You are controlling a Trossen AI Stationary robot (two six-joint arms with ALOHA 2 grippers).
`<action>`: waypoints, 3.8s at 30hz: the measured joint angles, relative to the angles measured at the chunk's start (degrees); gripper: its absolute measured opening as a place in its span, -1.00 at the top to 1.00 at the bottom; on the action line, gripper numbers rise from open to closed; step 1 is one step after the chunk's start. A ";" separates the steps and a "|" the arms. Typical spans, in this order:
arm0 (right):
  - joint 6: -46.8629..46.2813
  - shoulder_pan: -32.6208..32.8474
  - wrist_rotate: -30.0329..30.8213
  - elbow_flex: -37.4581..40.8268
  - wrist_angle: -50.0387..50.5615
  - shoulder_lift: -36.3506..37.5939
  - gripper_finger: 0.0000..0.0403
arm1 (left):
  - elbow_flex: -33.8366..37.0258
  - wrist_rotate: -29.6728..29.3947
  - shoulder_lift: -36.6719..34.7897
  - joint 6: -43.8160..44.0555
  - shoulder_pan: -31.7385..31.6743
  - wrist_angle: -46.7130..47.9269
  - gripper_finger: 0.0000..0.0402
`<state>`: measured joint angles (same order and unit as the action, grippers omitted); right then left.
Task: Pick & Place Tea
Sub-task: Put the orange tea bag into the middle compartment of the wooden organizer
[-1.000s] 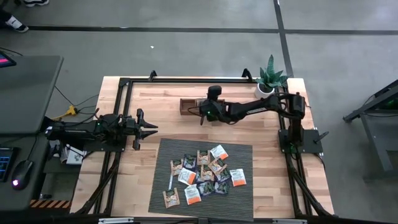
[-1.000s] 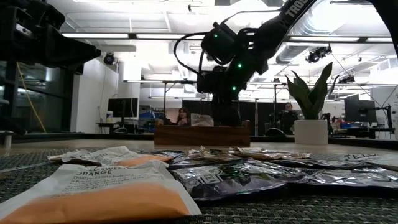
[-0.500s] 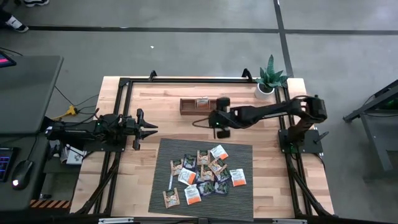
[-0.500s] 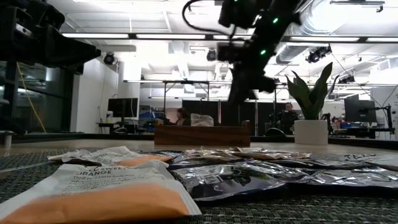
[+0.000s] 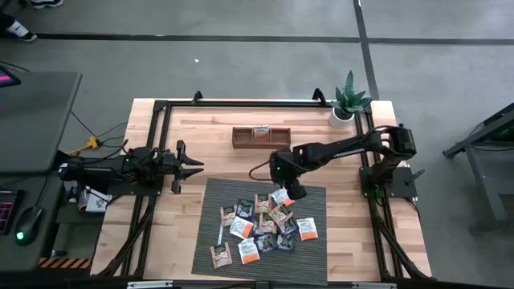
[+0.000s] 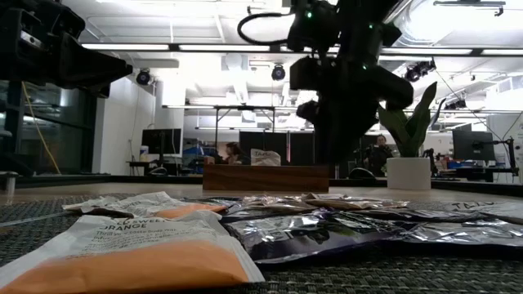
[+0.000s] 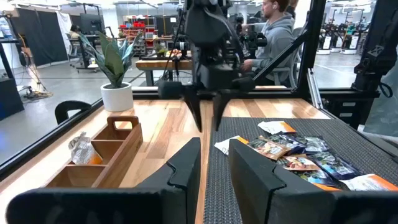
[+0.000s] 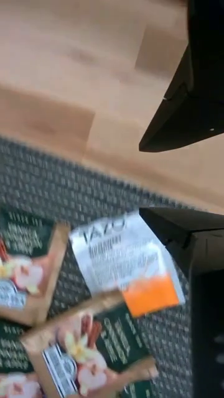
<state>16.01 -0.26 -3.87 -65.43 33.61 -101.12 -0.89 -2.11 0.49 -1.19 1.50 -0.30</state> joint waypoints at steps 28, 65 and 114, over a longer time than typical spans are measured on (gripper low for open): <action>0.86 2.70 -0.79 0.02 -2.93 -6.03 0.26 | -0.01 0.07 0.01 0.02 0.00 0.00 0.59; 0.51 2.72 -1.31 1.86 -4.34 -6.05 0.97 | -0.02 0.10 0.02 0.02 0.01 0.00 0.59; 5.95 -0.57 51.31 -4.00 -18.27 -2.70 1.00 | 0.00 0.04 0.00 0.01 0.01 0.02 0.59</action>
<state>21.96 -0.83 47.44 -69.43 15.34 -103.82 -0.89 -2.07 0.49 -1.18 1.51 -0.27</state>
